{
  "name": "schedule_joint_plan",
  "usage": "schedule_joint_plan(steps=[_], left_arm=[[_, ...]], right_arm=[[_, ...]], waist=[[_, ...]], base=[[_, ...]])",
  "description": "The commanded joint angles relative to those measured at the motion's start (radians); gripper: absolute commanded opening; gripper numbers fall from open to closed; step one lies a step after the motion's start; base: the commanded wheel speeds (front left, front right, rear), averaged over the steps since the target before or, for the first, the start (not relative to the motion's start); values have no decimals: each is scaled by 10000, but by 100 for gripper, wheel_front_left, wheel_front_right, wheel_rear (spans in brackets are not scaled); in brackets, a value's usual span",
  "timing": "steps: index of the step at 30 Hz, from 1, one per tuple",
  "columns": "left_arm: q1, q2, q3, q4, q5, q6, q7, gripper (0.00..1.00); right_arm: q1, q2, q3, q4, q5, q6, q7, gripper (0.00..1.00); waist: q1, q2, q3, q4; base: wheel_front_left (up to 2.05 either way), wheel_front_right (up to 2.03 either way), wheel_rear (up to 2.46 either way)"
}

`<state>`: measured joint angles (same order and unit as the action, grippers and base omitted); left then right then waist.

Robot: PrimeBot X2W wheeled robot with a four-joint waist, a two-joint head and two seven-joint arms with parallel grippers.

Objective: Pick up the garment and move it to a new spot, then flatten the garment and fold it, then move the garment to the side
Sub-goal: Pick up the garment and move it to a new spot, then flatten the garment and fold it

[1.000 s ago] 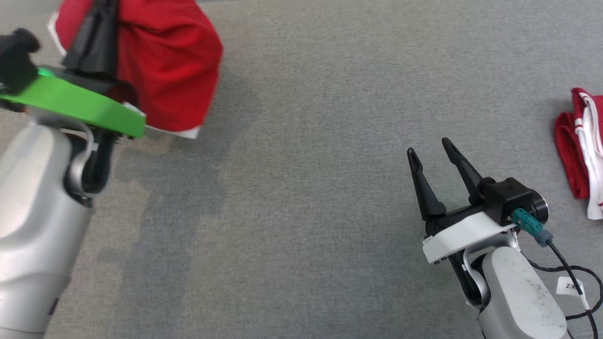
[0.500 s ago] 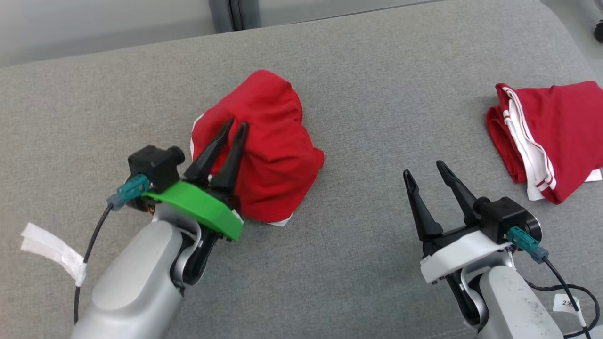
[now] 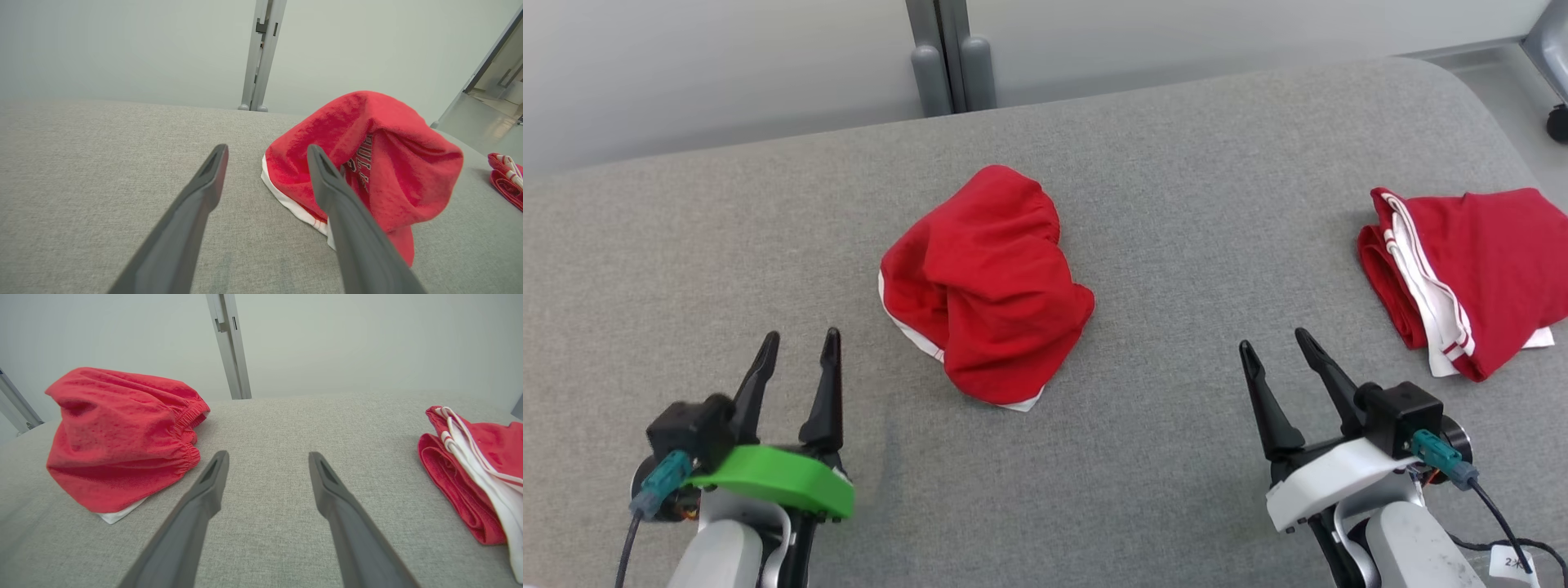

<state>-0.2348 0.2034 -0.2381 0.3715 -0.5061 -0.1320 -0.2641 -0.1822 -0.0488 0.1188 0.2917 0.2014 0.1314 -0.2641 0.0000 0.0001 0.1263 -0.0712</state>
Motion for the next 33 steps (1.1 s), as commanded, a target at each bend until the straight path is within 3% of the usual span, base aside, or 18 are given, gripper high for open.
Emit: schedule_joint_plan(steps=[1,4,12,22,33], left_arm=[[418,-146,364,-136,238,29,2,100],[1217,-514,1041,-425,758,29,2,100],[2435,-981,1616,-835,1351,29,2,100],[1826,-926,1129,-1029,1194,29,2,100],[1013,-782,429,-1048,680,29,1,100]], right_arm=[[199,-39,-25,70,-9,-18,2,100],[460,-38,-42,176,10,-16,2,100],[820,-39,-52,366,-98,-18,0,100],[-594,-39,449,1134,-444,-16,0,100],[-3132,-50,858,3461,-775,-18,1,100]], waist=[[0,-1,-385,165],[0,-1,-630,220],[0,-1,-732,482],[0,-1,244,1266],[0,-1,1401,2542]], base=[[0,0,0],[0,0,0],[0,0,0],[0,0,0],[0,0,0]])
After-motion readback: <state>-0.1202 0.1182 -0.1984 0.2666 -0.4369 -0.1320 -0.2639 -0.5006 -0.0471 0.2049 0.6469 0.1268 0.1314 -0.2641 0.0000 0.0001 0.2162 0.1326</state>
